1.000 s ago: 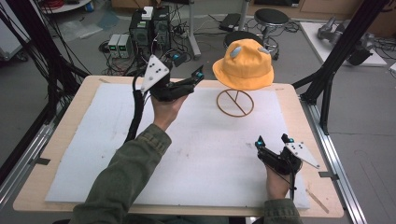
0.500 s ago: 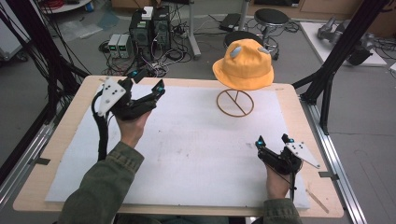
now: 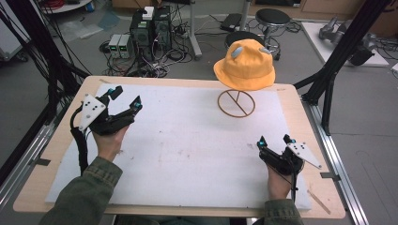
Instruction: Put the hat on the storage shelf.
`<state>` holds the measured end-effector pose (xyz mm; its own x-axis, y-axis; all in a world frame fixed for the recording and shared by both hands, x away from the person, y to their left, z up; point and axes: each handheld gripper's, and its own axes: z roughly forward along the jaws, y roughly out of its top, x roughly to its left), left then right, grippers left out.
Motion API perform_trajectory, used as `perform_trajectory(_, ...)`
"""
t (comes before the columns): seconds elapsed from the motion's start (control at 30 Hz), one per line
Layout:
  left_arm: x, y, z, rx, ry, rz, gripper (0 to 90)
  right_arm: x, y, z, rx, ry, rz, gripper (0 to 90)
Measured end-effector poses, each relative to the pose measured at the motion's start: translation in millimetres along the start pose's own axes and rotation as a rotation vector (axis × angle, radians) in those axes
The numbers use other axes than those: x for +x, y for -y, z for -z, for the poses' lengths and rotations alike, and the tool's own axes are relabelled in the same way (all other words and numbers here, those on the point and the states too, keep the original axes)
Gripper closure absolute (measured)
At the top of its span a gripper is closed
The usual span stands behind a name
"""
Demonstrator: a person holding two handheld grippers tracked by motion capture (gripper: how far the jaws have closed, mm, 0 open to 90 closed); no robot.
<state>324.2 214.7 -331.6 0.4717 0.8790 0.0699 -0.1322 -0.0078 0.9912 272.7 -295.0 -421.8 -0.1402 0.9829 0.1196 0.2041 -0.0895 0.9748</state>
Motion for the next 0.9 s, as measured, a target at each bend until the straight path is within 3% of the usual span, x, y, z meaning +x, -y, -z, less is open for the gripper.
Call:
perform_trajectory(0.23, 9.4, 15.8, 15.7, 0.053, -0.050, -0.035, 28.9, 0.4, -0.3, 1.1, -0.004, 0.002, 0.000, 9.1)
perform_trajectory(0.9, 33.5, 63.5, 72.1, 0.128, -0.148, 0.025, 28.8, 0.8, -0.6, 5.1, -0.015, 0.006, -0.001, 9.1)
